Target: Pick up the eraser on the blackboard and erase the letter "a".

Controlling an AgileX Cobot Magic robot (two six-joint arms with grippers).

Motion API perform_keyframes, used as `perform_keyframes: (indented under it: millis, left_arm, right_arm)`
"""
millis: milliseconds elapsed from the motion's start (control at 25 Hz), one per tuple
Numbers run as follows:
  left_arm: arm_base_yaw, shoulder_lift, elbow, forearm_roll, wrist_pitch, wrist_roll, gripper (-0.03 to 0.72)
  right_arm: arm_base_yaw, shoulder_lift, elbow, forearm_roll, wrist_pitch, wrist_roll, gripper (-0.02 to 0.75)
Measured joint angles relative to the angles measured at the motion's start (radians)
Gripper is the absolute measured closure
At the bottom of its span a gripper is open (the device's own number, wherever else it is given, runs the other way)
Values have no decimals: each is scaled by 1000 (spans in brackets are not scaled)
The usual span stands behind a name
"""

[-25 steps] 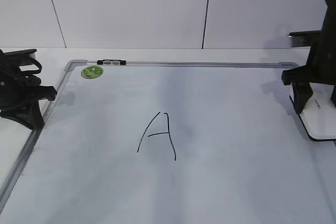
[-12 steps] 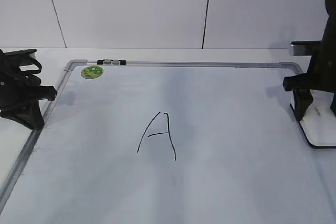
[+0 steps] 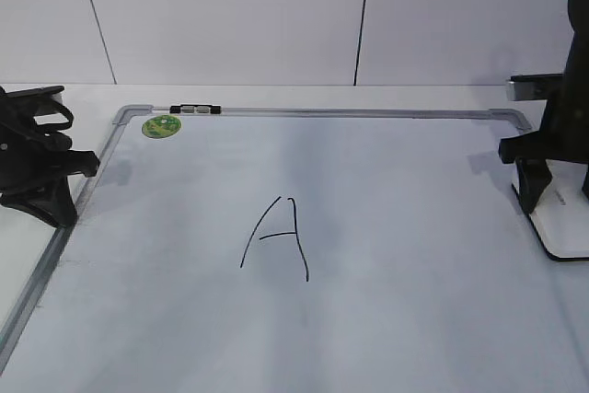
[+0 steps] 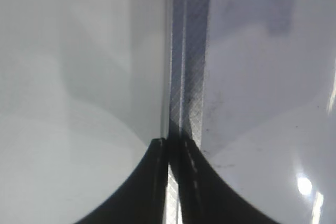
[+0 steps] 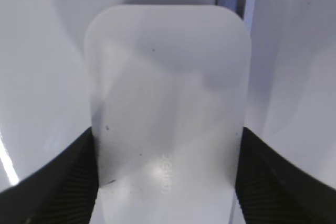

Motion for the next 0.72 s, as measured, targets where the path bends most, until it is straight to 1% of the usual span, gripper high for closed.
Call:
perform_keyframes:
  millis: [480,720]
  left_arm:
    - [0,0,0,0,0,0,653]
    - [0,0,0,0,0,0,653]
  right_arm:
    - [0,0,0,-13,-2,-3,197]
    - [-2,0,0,25,-2,-3,197]
